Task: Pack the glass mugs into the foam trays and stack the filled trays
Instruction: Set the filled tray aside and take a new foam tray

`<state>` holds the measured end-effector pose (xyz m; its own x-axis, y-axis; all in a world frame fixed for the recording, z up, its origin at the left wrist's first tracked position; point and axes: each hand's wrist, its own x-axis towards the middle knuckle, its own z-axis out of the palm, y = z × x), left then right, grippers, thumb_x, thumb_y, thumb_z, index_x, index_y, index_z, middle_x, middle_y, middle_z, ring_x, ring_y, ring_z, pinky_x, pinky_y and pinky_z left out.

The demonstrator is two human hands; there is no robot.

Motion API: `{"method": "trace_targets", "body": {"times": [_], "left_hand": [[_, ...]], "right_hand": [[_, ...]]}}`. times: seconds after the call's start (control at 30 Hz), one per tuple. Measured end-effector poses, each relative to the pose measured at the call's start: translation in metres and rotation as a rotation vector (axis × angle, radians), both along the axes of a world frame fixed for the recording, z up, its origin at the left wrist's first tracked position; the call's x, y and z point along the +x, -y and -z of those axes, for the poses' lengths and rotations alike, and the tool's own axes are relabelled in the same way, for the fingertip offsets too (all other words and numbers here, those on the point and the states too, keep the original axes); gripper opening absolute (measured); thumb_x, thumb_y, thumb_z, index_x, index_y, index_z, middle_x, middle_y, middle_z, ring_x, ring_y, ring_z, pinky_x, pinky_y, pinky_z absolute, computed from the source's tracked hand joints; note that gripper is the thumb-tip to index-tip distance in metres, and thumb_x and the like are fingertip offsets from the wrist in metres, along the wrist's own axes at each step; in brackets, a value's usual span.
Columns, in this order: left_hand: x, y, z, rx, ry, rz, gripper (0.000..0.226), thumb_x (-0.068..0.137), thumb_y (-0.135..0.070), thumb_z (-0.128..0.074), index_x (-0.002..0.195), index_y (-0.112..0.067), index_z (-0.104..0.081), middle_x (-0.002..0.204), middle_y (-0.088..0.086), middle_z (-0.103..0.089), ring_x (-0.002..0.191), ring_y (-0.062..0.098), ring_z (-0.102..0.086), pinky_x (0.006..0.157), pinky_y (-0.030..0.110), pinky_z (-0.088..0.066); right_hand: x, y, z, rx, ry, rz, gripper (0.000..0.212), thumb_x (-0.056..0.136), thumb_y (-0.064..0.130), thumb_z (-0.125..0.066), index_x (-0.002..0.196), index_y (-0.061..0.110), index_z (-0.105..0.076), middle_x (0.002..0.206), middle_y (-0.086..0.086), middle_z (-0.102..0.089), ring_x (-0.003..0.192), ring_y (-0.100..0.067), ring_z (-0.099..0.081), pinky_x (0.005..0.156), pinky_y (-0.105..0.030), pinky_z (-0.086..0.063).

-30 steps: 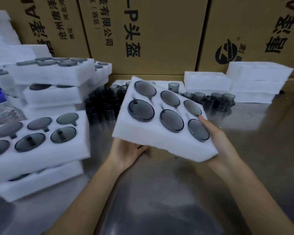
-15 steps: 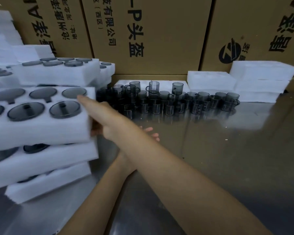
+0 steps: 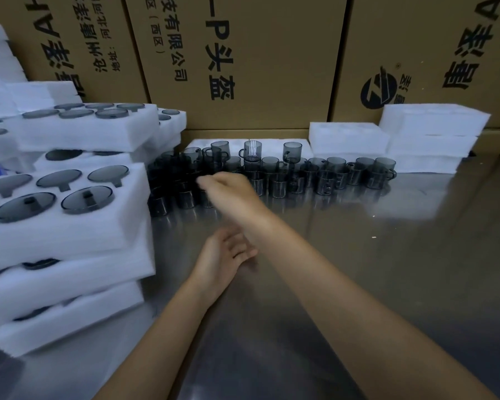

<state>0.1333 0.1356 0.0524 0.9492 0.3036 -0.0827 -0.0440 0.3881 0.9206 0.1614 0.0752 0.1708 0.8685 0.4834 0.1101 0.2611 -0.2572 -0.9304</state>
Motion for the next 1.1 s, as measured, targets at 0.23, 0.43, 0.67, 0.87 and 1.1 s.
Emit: {"method": "trace_targets", "body": {"times": [0.23,0.43,0.67,0.87,1.1], "left_hand": [[0.014,0.024,-0.003,0.246,-0.013,-0.2,0.016,0.097,-0.003,-0.05,0.101,-0.009,-0.064,0.094,0.009,-0.064,0.082,0.018,-0.063,0.068,0.026,-0.058],[0.068,0.056,0.002,0.7,-0.02,-0.15,0.02,0.096,-0.003,-0.05,0.097,-0.019,-0.061,0.097,0.0,-0.061,0.082,0.009,-0.058,0.068,0.016,-0.047],[0.159,0.113,-0.018,0.945,0.201,-0.086,0.02,0.093,0.004,-0.053,0.103,-0.009,-0.063,0.094,-0.005,-0.059,0.079,-0.001,-0.052,0.07,0.004,-0.039],[0.273,0.109,-0.088,1.243,0.298,-0.146,0.03,0.09,-0.006,-0.052,0.119,-0.015,-0.056,0.117,0.002,-0.051,0.101,0.017,-0.053,0.087,0.032,-0.046],[0.375,0.095,-0.106,1.501,-0.113,-0.048,0.063,0.09,-0.008,-0.052,0.15,-0.016,-0.037,0.158,0.015,-0.024,0.141,0.032,-0.034,0.105,0.036,-0.039]], "right_hand": [[0.076,0.138,0.07,-0.198,0.024,0.429,0.018,0.095,0.013,-0.053,0.093,0.012,-0.07,0.104,-0.009,-0.071,0.112,-0.028,-0.06,0.098,-0.033,-0.044],[0.108,0.221,0.113,-0.333,0.046,0.632,0.013,0.095,0.012,-0.051,0.102,0.009,-0.061,0.097,-0.024,-0.065,0.102,-0.041,-0.061,0.096,-0.041,-0.049],[0.14,0.23,0.112,-0.275,0.108,0.614,0.01,0.093,0.011,-0.051,0.096,0.009,-0.061,0.092,-0.014,-0.066,0.084,-0.036,-0.064,0.082,-0.045,-0.054],[0.166,0.23,0.115,-0.332,0.075,0.778,0.015,0.094,0.03,-0.047,0.087,0.025,-0.059,0.088,0.0,-0.071,0.085,-0.028,-0.066,0.073,-0.031,-0.044],[0.176,0.231,0.12,-0.381,0.131,0.801,0.013,0.094,0.033,-0.047,0.081,0.031,-0.049,0.088,0.003,-0.07,0.075,-0.022,-0.057,0.069,-0.029,-0.031]]}}
